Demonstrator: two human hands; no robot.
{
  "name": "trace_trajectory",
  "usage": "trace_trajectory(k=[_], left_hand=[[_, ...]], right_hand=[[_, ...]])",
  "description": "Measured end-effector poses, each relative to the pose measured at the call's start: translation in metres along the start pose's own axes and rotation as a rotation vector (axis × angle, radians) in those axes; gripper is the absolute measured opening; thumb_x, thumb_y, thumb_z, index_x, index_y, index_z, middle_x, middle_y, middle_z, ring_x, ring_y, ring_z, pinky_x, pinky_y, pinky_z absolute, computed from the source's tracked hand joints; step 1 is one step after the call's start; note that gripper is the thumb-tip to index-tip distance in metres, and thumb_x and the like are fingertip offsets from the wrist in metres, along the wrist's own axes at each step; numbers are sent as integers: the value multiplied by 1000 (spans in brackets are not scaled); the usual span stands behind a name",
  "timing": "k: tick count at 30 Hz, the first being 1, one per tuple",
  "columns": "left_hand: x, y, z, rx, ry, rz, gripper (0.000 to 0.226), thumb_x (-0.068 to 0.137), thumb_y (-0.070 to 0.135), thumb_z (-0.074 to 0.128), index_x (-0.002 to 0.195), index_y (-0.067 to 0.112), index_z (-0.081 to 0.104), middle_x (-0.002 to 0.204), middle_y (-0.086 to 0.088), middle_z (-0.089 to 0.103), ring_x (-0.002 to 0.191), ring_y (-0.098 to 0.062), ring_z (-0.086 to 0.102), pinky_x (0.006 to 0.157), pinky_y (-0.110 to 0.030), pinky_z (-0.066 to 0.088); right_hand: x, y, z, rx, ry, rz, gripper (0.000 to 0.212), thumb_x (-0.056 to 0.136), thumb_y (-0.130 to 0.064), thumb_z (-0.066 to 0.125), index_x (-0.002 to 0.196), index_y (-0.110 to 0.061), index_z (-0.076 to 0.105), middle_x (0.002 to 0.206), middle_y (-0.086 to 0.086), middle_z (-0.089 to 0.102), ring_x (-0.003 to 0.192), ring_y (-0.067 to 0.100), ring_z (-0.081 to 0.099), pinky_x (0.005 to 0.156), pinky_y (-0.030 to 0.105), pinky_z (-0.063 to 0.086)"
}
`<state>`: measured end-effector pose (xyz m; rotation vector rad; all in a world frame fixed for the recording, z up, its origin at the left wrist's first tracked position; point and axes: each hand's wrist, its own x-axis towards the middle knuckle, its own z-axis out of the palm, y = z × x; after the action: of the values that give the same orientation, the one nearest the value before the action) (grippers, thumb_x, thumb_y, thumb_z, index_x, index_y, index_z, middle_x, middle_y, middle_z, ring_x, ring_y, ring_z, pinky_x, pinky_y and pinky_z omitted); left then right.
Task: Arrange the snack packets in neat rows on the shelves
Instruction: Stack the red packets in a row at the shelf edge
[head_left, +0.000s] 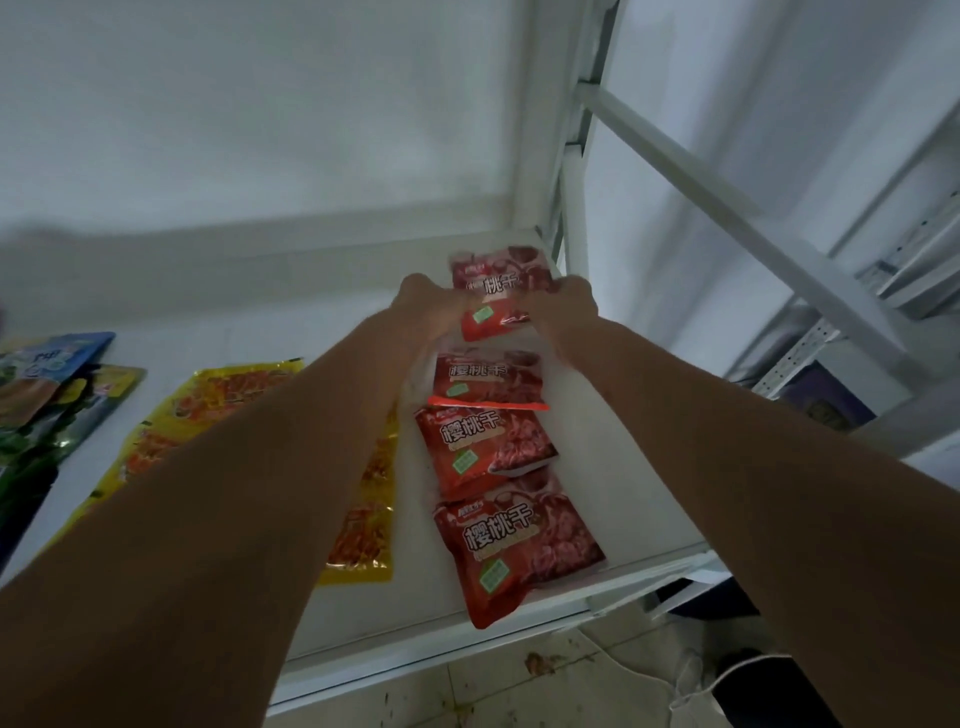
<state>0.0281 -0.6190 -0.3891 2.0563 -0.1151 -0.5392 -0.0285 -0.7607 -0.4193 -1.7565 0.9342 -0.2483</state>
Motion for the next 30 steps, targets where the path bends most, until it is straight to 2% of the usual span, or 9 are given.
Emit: trace_trajectory(k=[4,7,12,16,18,20,22,26,30], left_hand=[[-11,3,-8,-98,20,90,31,93,31,78,106,3,71,101,-9,76,89,-23,74,88,-35,59],[-29,-4,-17,-173,-28,125,20,97,23,73,111,9,73,95,-5,79,85,-18,76,80,-32,59],[-75,-23,-36,-107,-34,156,28,103,34,64,83,17,73,89,-4,79,79,-18,76,70,-31,56],[-113,-31,-69,-128,28,153,36,103,36,65,73,16,67,70,2,74,64,-14,67,70,-30,55],[-136,-39,-94,-188,32,107,32,104,30,65,79,10,72,68,-4,73,66,-24,67,72,-36,55],[-162,-48,-120,-257,47,45,26,104,24,65,90,5,76,85,-15,79,83,-41,72,85,-49,60],[-189,-60,-144,-308,76,1,24,104,22,64,95,5,78,96,-20,79,91,-39,74,93,-60,59],[-244,-83,-198,-416,189,-24,23,105,14,60,89,9,76,81,-7,80,75,-23,76,62,-31,60],[-305,-116,-258,-412,349,-21,22,104,16,63,93,0,73,78,-6,70,64,-15,58,55,-24,44]], right_hand=[[-23,6,-11,78,-18,-191,25,91,-26,79,108,-10,72,102,7,76,98,27,74,92,46,61],[-53,8,-16,188,-3,-223,24,96,-29,74,92,-6,74,91,11,79,83,28,78,78,46,65],[-98,6,-11,75,21,-291,40,97,-49,68,77,-14,72,77,8,77,71,27,77,74,48,64],[-140,-6,4,49,-6,-383,45,101,-49,60,75,-14,71,67,0,72,58,7,70,60,30,58],[-166,-14,14,36,-32,-436,42,103,-41,61,66,-21,62,59,-8,63,49,-3,60,50,14,42],[-193,-22,28,47,-73,-454,44,103,-37,62,63,-20,58,58,-6,60,49,3,55,50,20,39],[-220,-31,43,54,-142,-438,46,103,-33,63,62,-15,53,55,-4,52,48,8,47,52,27,35],[-279,-57,78,17,-254,-422,45,101,-32,66,62,-21,48,57,-7,47,54,10,41,56,33,29],[-343,-79,118,15,-388,-470,24,98,-37,70,81,-19,73,75,-12,71,72,7,67,68,33,52]])
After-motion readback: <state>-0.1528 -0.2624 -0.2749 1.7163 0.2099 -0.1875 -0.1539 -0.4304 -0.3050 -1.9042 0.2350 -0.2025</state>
